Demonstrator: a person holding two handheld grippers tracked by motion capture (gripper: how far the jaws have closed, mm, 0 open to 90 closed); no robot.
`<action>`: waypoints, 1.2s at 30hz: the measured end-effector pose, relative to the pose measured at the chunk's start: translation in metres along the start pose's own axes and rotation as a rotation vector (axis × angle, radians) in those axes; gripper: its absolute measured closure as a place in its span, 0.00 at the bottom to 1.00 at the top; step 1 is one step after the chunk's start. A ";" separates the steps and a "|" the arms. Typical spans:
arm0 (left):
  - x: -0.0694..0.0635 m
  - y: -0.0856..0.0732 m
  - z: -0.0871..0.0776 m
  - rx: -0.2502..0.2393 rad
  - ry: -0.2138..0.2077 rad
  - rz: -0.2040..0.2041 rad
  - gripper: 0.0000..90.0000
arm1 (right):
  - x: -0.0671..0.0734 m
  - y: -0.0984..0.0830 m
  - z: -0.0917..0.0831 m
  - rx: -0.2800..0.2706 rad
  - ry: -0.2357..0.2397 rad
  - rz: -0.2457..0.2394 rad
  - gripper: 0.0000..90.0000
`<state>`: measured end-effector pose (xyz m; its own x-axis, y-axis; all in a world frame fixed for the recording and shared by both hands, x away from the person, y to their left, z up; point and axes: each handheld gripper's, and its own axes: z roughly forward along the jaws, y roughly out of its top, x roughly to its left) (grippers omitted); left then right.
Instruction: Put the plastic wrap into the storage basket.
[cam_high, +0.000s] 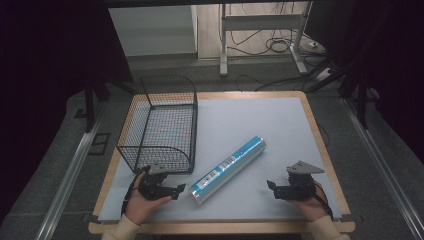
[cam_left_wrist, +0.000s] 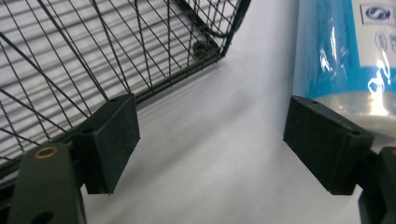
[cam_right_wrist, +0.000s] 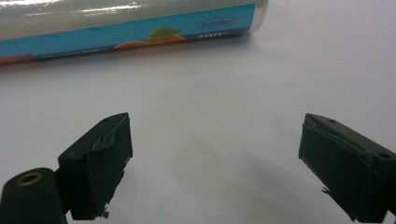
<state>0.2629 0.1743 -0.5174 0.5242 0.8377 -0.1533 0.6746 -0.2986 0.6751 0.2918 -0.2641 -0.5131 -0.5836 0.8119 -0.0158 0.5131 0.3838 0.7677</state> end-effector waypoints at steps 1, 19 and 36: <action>0.000 0.000 0.000 0.000 0.000 0.000 0.20 | 0.000 0.000 0.000 0.000 0.000 0.000 0.11; -0.010 -0.002 -0.015 -0.005 -0.013 0.020 0.17 | 0.010 0.001 -0.001 -0.004 0.024 -0.040 0.13; -0.031 0.017 -0.018 -0.002 -0.066 0.061 0.15 | 0.009 -0.006 -0.010 -0.030 0.022 -0.054 0.14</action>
<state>0.2484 0.1520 -0.4882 0.5975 0.7859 -0.1592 0.6391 -0.3469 0.6864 0.2771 -0.2633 -0.5109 -0.6238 0.7804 -0.0437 0.4618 0.4131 0.7849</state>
